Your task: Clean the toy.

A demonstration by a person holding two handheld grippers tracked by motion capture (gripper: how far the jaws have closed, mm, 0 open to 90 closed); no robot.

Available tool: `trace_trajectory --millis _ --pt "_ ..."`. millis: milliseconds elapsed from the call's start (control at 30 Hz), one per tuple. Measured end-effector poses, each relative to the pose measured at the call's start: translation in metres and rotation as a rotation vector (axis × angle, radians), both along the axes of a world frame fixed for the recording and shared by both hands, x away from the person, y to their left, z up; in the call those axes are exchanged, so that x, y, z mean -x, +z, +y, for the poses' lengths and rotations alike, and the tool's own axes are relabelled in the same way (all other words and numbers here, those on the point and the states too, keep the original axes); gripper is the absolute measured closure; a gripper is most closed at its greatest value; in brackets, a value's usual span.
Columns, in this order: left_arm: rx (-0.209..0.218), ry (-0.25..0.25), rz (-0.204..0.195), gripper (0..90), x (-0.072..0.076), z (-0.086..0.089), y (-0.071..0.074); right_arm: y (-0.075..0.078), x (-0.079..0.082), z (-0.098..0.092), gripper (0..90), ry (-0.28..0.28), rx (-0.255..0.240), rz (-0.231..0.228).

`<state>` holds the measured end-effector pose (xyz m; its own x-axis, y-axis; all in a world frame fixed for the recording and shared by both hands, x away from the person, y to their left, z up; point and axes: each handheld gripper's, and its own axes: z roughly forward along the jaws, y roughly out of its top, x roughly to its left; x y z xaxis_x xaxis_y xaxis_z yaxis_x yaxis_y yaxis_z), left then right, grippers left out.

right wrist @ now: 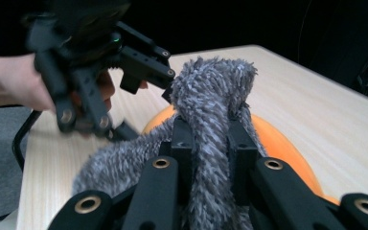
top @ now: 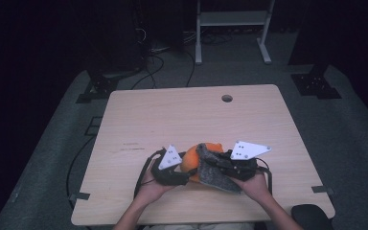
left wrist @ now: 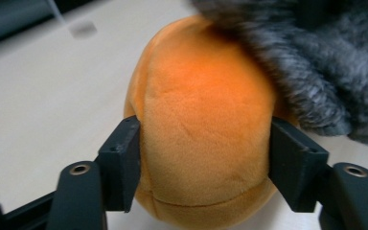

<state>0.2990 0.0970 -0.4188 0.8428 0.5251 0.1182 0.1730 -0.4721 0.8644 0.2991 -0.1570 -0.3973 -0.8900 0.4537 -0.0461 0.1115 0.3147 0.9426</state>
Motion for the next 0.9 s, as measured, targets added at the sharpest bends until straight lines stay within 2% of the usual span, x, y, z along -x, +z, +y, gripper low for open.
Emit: trace_trajectory --millis 67,100,133,167,200,233,267,300,333,367,433,467,500,533,567,600,733,767,800,833,900 --pt "-0.055 -0.005 -0.073 36.0 0.007 -0.005 0.005 0.001 -0.002 0.0 77.0 -0.013 0.017 0.003" --pt "-0.057 -0.007 -0.08 35.1 0.009 -0.005 0.007 -0.001 -0.005 -0.003 77.0 -0.017 0.011 0.021" --pt "-0.039 -0.016 -0.056 32.7 0.008 -0.004 0.006 -0.004 -0.007 -0.007 77.1 -0.024 0.006 0.039" --pt "-0.039 -0.016 -0.056 28.9 0.008 -0.004 0.006 -0.004 -0.007 -0.007 77.1 -0.024 0.006 0.039" --pt "-0.018 -0.018 -0.032 25.1 0.005 -0.002 0.004 -0.008 -0.011 -0.012 77.1 -0.041 0.026 0.054" --pt "0.015 -0.015 -0.003 25.1 0.003 0.0 0.003 -0.008 -0.011 -0.012 77.1 -0.041 0.026 0.054" --pt "0.059 0.016 0.069 17.7 -0.004 0.003 0.002 -0.009 -0.012 -0.015 77.0 -0.05 0.027 0.062" --pt "0.059 0.016 0.069 15.0 -0.004 0.003 0.002 -0.009 -0.012 -0.015 77.0 -0.05 0.027 0.062" --pt "0.097 0.033 0.151 14.5 -0.012 0.005 -0.002 -0.008 -0.012 -0.016 77.1 -0.056 0.029 0.062" --pt "0.097 0.033 0.151 16.7 -0.012 0.005 -0.002 -0.007 -0.012 -0.015 77.0 -0.055 0.028 0.061" --pt "0.1 0.026 0.141 27.0 -0.011 0.006 -0.005 -0.006 -0.01 -0.013 77.0 -0.054 0.026 0.057" --pt "0.087 0.024 0.115 30.2 -0.009 0.004 -0.004 -0.003 -0.004 -0.007 77.0 -0.028 0.025 0.036" --pt "0.071 0.018 0.088 30.2 -0.006 0.001 -0.003 -0.003 -0.004 -0.007 77.0 -0.028 0.025 0.036" --pt "0.05 0.007 0.052 32.5 -0.002 -0.003 -0.002 -0.001 -0.001 -0.002 77.0 -0.002 0.023 0.023" --pt "0.018 -0.002 0.016 34.1 0.002 -0.007 -0.001 0.0 0.002 0.003 77.0 0.02 0.025 0.011" --pt "-0.018 -0.01 -0.022 35.9 0.006 -0.01 0.0 0.002 0.006 0.01 77.1 0.031 0.051 -0.004" --pt "-0.003 -0.016 -0.011 36.2 0.006 -0.007 -0.001 0.002 0.002 0.001 77.2 0.003 0.04 0.007" --pt "-0.004 -0.023 -0.006 33.7 0.006 -0.006 -0.001 0.003 -0.002 -0.008 77.2 -0.042 0.05 0.007" --pt "0.006 -0.027 0.006 33.7 0.005 -0.007 -0.001 0.003 -0.002 -0.008 77.2 -0.042 0.05 0.007" --pt "0.021 -0.031 0.023 30.0 0.005 -0.008 0.0 0.002 -0.004 -0.012 77.1 -0.054 0.056 0.008" --pt "0.016 -0.033 0.021 27.6 0.005 -0.012 0.001 0.002 -0.005 -0.016 77.1 -0.057 0.055 0.018"
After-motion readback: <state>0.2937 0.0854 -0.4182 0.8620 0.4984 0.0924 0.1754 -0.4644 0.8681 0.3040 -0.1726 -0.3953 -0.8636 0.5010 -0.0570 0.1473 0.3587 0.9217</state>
